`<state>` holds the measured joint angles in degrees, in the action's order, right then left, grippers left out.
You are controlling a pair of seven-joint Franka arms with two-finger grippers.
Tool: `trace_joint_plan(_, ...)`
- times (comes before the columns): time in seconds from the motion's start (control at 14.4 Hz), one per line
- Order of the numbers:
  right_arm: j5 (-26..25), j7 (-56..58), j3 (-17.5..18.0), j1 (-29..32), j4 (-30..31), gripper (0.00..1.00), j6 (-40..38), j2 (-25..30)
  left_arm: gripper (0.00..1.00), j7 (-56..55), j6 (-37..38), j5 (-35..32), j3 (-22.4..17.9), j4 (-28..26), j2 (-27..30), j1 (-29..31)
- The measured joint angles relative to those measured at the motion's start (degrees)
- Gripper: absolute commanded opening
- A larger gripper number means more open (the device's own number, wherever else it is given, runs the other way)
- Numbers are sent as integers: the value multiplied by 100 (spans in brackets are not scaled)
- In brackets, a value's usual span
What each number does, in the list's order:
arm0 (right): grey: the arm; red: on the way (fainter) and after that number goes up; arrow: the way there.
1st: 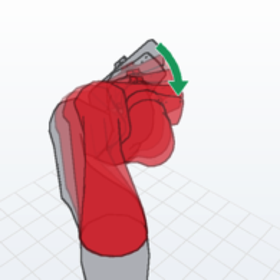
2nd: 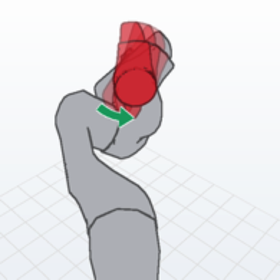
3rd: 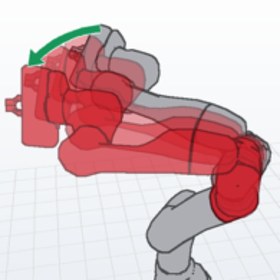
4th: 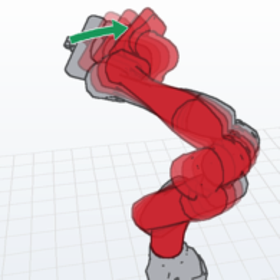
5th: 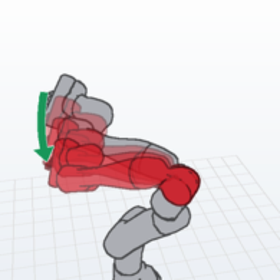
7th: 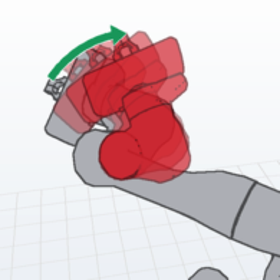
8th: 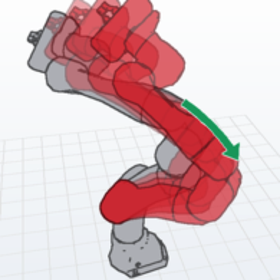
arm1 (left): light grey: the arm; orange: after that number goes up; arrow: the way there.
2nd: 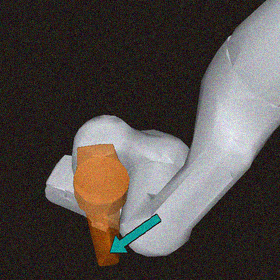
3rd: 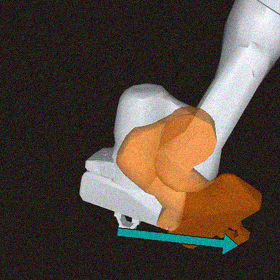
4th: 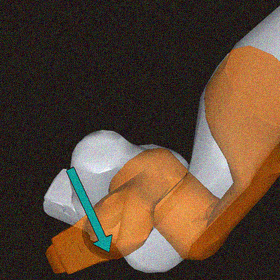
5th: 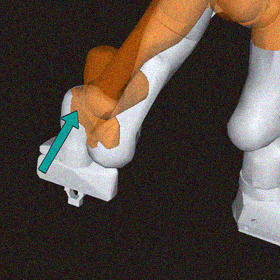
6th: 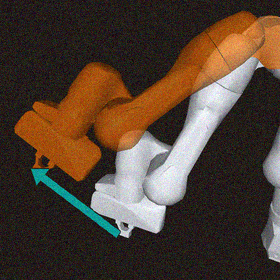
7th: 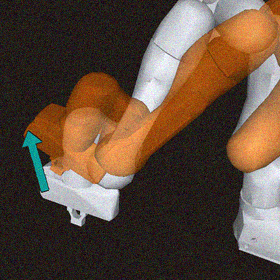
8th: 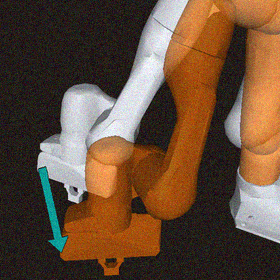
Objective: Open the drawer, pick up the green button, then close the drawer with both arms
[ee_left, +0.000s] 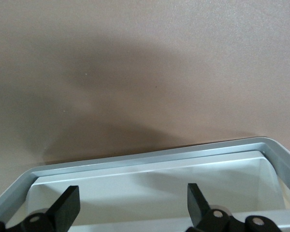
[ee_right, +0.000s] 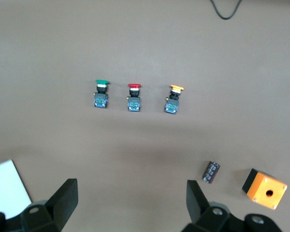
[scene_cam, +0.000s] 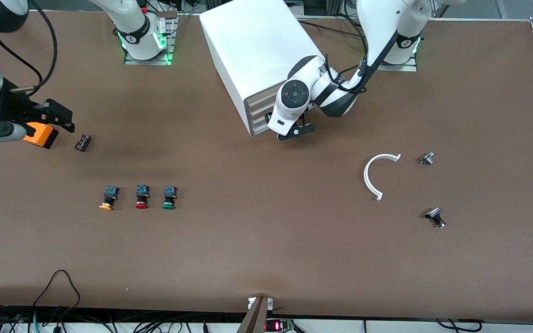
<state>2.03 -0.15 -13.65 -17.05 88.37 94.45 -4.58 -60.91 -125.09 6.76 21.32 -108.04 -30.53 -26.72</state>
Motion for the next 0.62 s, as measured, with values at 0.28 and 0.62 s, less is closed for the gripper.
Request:
trace_joint_plan(0.28,-235,-719,545,327,-67,99,-27,-24,99,113,63,0,-2,108,34,120)
trace_joint_plan(0.62,-296,-856,1865,1626,-81,99,-111,-18,99,1129,1570,-271,-26,1101,182,998)
